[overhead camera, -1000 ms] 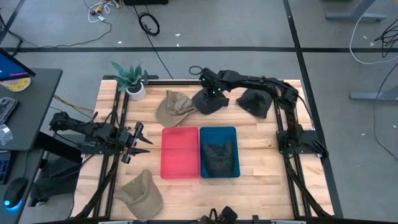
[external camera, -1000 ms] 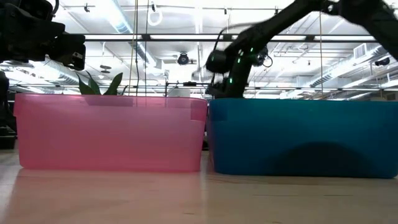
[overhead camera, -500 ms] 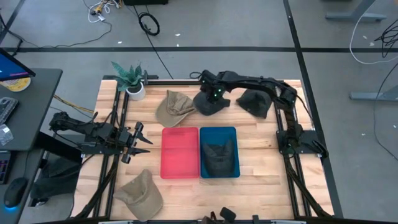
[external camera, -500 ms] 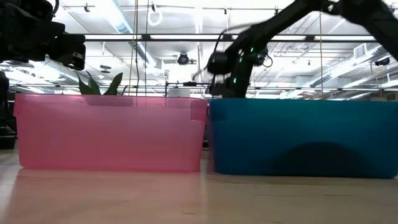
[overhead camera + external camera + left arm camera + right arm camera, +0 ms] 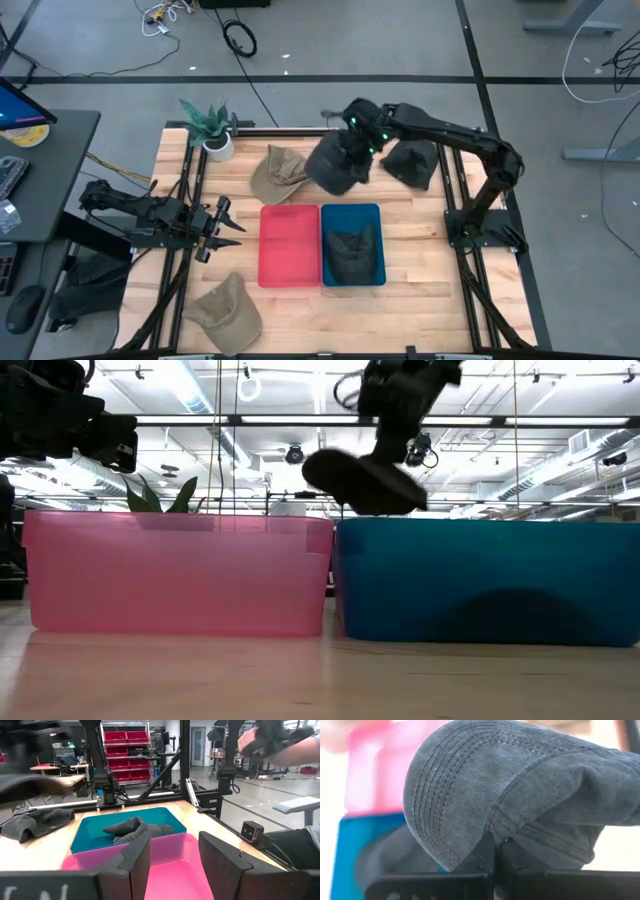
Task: Pick & Place hat
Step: Put the left black cap into the blue bin
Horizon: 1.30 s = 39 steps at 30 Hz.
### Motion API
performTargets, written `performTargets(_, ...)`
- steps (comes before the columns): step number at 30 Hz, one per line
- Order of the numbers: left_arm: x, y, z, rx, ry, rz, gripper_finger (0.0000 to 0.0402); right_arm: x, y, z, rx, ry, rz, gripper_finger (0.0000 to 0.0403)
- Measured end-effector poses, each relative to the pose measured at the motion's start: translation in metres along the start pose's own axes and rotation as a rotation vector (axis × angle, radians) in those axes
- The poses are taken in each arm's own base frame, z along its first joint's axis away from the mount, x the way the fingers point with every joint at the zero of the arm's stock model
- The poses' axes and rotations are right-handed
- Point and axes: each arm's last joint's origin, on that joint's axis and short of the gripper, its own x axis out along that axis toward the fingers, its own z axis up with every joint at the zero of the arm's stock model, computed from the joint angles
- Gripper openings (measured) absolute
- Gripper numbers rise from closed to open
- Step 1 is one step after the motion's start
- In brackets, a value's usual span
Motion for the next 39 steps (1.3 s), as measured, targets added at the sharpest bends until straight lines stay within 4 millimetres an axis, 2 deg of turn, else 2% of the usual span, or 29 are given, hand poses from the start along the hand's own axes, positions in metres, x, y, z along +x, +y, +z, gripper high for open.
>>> performTargets(3, 0.000, 0.000, 0.000, 0.000, 0.000, 0.000, 0.0169, 0.000, 0.035, -0.003, -0.090, 0.087, 0.016, 0.0001)
performTargets(10, 0.000, 0.000, 0.000, 0.000, 0.000, 0.000, 0.0169, 0.017, 0.110, -0.007, -0.322, 0.211, -0.008, 0.0000)
performTargets(14, 0.000, 0.000, 0.000, 0.000, 0.000, 0.000, 0.0169, 0.025, 0.145, -0.010, -0.448, 0.216, 0.001, 0.0000)
performTargets(17, 0.000, 0.000, 0.000, 0.000, 0.000, 0.000, 0.0169, 0.031, 0.162, -0.014, -0.534, 0.215, 0.022, 0.0000)
performTargets(21, 0.000, 0.000, 0.000, 0.000, 0.000, 0.000, 0.0169, 0.048, 0.173, -0.029, -0.575, 0.269, 0.044, 0.0000)
performTargets(27, 0.000, 0.000, 0.000, 0.000, 0.000, 0.000, 0.0169, 0.078, 0.176, -0.057, -0.561, 0.335, 0.050, 0.0000)
performTargets(36, 0.000, 0.000, 0.000, 0.000, 0.000, 0.000, 0.0169, 0.100, 0.174, -0.074, -0.513, 0.323, 0.045, 0.0000)
performTargets(39, 0.000, 0.000, 0.000, 0.000, 0.000, 0.000, 0.0169, 0.109, 0.176, -0.078, -0.522, 0.284, 0.092, 0.0000)
